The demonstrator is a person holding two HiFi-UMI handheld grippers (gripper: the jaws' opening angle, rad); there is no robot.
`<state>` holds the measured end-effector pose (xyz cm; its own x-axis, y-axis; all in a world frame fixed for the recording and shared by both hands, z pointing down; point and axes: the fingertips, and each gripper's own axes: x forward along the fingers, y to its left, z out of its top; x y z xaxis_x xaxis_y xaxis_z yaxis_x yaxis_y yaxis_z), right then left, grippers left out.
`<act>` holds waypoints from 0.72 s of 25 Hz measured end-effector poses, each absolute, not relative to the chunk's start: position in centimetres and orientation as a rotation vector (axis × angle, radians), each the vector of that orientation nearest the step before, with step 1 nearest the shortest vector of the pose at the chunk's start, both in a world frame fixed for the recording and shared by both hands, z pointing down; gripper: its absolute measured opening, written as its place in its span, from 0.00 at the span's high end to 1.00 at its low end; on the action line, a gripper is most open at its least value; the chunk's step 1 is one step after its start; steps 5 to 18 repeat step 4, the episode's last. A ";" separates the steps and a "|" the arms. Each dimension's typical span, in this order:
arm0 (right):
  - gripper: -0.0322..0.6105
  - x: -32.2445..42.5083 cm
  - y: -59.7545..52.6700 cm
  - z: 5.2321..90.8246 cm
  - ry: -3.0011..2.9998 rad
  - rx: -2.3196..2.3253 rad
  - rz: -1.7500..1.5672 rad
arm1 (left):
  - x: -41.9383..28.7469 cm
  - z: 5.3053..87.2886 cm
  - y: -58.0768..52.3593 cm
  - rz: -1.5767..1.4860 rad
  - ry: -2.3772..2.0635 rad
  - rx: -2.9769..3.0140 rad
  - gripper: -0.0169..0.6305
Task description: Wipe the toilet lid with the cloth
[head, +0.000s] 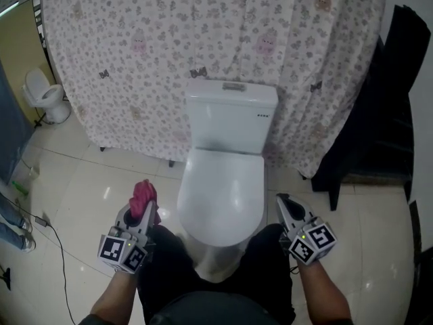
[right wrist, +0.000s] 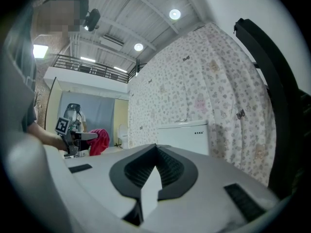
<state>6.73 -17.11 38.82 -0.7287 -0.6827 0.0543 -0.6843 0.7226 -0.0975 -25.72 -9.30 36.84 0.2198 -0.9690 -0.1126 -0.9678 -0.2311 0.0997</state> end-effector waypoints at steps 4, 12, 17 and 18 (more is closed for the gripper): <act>0.95 8.0 -17.1 38.3 -2.888 1.171 0.160 | -24.1 36.9 -9.6 -0.215 -1.920 2.481 0.84; 0.95 8.0 -17.1 38.3 -2.888 1.171 0.160 | -24.1 36.9 -9.6 -0.215 -1.920 2.481 0.84; 0.95 8.0 -17.1 38.3 -2.888 1.171 0.160 | -24.1 36.9 -9.6 -0.215 -1.920 2.481 0.84; 0.95 8.0 -17.1 38.3 -2.888 1.171 0.160 | -24.1 36.9 -9.6 -0.215 -1.920 2.481 0.84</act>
